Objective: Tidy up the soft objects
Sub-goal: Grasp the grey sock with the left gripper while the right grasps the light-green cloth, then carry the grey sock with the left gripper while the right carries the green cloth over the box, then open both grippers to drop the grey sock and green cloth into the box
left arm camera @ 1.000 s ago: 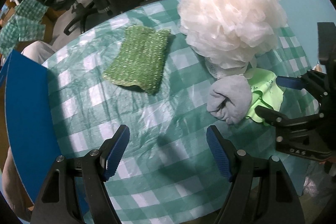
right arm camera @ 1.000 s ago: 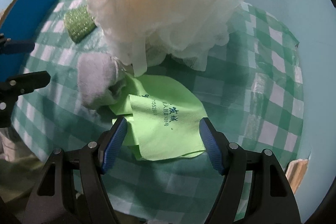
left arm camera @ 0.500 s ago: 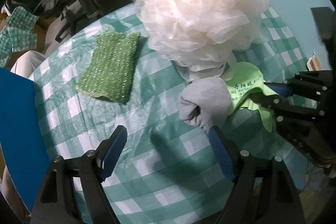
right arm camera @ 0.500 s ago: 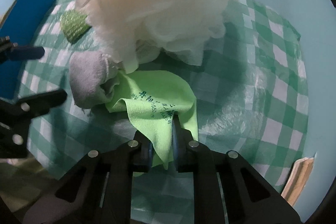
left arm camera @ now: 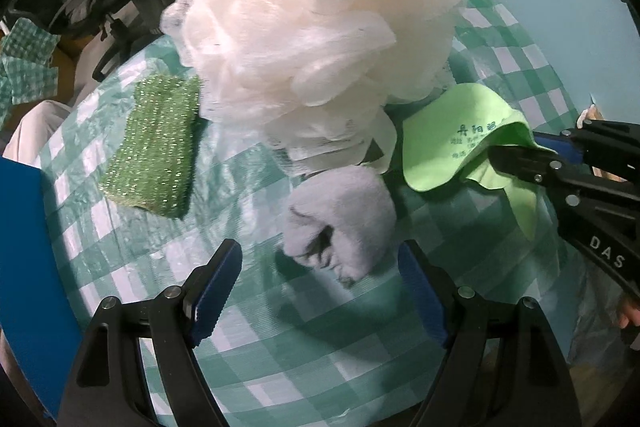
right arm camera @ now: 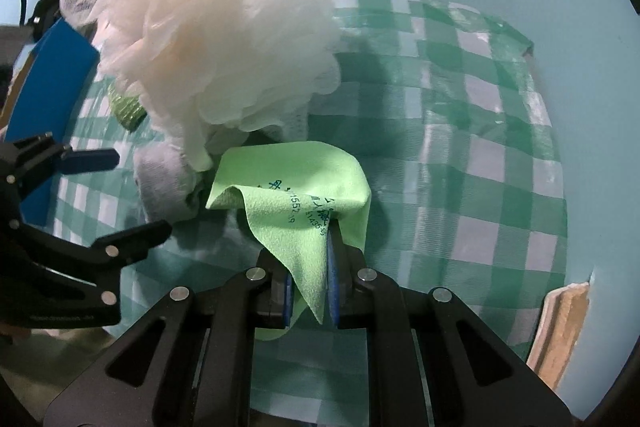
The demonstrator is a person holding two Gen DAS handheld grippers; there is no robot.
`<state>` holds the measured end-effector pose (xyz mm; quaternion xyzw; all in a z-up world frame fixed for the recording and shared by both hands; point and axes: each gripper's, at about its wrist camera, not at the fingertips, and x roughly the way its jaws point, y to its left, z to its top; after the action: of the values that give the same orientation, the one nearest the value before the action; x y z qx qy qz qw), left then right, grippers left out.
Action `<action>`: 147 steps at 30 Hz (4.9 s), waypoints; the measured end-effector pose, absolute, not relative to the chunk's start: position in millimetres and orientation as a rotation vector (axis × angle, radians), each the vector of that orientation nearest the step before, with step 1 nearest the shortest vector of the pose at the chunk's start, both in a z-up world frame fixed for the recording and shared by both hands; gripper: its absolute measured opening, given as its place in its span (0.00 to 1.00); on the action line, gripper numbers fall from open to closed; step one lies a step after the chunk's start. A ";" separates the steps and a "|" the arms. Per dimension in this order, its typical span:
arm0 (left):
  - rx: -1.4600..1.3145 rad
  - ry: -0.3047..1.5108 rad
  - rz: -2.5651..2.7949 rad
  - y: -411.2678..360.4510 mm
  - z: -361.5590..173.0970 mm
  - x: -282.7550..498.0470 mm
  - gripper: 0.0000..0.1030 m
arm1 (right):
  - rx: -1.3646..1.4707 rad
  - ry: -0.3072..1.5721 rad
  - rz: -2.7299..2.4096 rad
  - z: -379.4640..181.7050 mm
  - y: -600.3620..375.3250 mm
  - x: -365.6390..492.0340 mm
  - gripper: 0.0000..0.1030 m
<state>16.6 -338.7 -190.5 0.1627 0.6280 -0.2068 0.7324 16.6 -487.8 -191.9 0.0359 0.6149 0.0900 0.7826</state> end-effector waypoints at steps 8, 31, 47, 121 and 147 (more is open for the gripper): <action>0.360 1.412 -0.407 -358.9 -206.4 20.2 0.79 | 0.095 1.323 0.214 -184.5 -505.1 4.8 0.12; 0.312 1.380 -0.377 -305.7 -197.6 -11.7 0.28 | 0.072 1.289 0.265 -155.9 -478.9 0.4 0.12; 0.278 1.254 -0.328 -217.6 -132.8 -9.9 0.28 | 0.021 1.240 0.307 -115.6 -403.5 1.6 0.12; -0.052 1.192 0.154 87.0 -90.7 49.6 0.28 | -0.163 1.157 0.715 -68.6 -68.3 109.4 0.12; -0.056 1.216 0.210 96.5 -84.2 48.9 0.70 | -0.181 1.159 0.648 -62.8 -57.3 122.3 0.59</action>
<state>48.9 96.5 -84.2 -0.0262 0.5699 0.0983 0.8154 122.3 -57.3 -62.8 -0.0838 0.5371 0.3004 0.7837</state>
